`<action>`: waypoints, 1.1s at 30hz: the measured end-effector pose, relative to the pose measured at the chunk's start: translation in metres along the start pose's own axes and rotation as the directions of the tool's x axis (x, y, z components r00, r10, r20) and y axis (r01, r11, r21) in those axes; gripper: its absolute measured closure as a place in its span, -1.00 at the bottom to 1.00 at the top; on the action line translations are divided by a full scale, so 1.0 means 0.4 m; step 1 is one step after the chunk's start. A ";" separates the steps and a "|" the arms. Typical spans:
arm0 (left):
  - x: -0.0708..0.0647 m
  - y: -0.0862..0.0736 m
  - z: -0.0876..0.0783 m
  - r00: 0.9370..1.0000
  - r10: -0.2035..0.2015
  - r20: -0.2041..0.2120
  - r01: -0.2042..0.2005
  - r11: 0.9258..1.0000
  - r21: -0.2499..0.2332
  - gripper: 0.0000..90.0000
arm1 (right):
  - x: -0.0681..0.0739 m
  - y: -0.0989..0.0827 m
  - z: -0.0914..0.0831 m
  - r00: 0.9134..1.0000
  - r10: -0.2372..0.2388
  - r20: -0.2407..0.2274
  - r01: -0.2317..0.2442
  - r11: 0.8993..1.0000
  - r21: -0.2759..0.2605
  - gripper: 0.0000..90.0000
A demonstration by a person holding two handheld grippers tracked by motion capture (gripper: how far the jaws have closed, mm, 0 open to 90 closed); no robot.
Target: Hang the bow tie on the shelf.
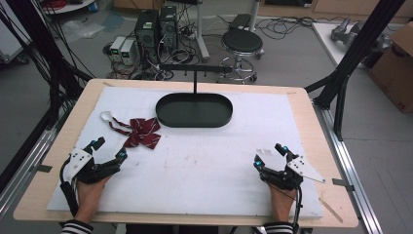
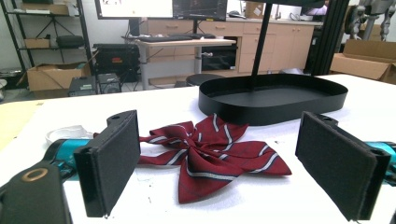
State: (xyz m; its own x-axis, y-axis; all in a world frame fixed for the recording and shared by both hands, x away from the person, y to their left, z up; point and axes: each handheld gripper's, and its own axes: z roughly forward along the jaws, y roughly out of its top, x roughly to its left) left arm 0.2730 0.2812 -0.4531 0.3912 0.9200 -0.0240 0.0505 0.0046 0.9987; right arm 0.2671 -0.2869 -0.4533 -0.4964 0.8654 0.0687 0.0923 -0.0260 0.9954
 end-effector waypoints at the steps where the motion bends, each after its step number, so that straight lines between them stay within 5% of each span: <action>1: 0.000 0.000 0.000 1.000 0.000 0.000 0.000 1.000 0.000 -0.68 | 0.000 0.000 0.000 1.000 0.000 0.001 0.000 1.000 0.001 -0.77; 20: 0.011 0.006 0.012 0.999 -0.029 0.033 0.027 0.998 0.053 -0.68 | 0.000 0.000 0.000 1.000 0.000 0.004 0.000 1.000 0.000 -0.77; 24: 0.016 0.010 0.012 1.000 0.001 0.029 -0.002 0.999 0.054 -0.68 | 0.000 0.000 0.000 1.000 -0.002 0.005 0.002 1.000 -0.001 -0.77; 33: 0.076 0.088 0.025 1.000 -0.014 0.002 0.013 0.999 0.048 -0.68 | 0.001 0.000 0.001 1.000 -0.003 0.004 0.003 1.000 0.003 -0.77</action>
State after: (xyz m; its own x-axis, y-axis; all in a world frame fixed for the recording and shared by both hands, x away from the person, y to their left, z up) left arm 0.2959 0.3052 -0.4191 0.3926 0.9190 -0.0377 0.0995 -0.0017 0.9950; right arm 0.2671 -0.2863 -0.4532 -0.4935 0.8673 0.0653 0.0935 -0.0217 0.9954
